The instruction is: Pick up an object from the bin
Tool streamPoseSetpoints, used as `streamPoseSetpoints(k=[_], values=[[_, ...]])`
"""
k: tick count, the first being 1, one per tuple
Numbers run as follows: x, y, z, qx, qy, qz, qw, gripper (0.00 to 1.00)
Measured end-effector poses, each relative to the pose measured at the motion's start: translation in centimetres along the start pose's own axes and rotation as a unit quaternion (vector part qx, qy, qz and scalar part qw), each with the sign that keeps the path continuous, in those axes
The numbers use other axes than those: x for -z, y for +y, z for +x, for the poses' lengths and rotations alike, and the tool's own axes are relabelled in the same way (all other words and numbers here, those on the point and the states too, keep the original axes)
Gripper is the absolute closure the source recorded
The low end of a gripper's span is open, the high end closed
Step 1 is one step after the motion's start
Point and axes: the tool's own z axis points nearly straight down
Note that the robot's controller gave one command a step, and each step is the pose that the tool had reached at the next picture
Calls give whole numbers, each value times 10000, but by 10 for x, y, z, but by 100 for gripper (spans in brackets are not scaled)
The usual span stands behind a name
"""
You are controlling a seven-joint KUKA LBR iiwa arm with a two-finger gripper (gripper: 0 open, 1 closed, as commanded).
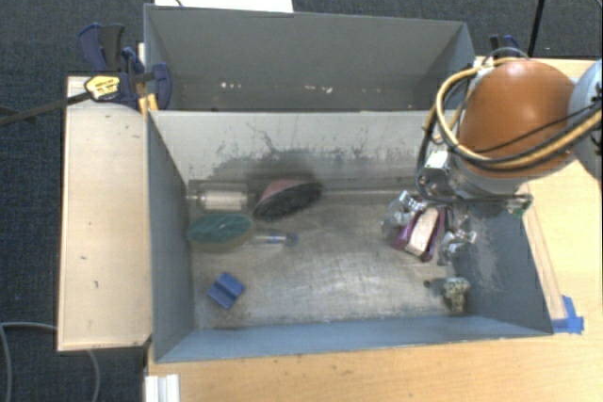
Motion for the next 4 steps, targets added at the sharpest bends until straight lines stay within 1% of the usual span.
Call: streamPoseSetpoints(k=[1, 2, 3, 4], values=[[-76, -28, 19, 2295, -5, -6, 9733, 0], [-81, -57, 8, 3166, -24, 5, 9486, 0], [-79, -57, 7, 3131, -29, 6, 9497, 100], [47, -63, 8, 3104, -24, 58, 9506, 100]])
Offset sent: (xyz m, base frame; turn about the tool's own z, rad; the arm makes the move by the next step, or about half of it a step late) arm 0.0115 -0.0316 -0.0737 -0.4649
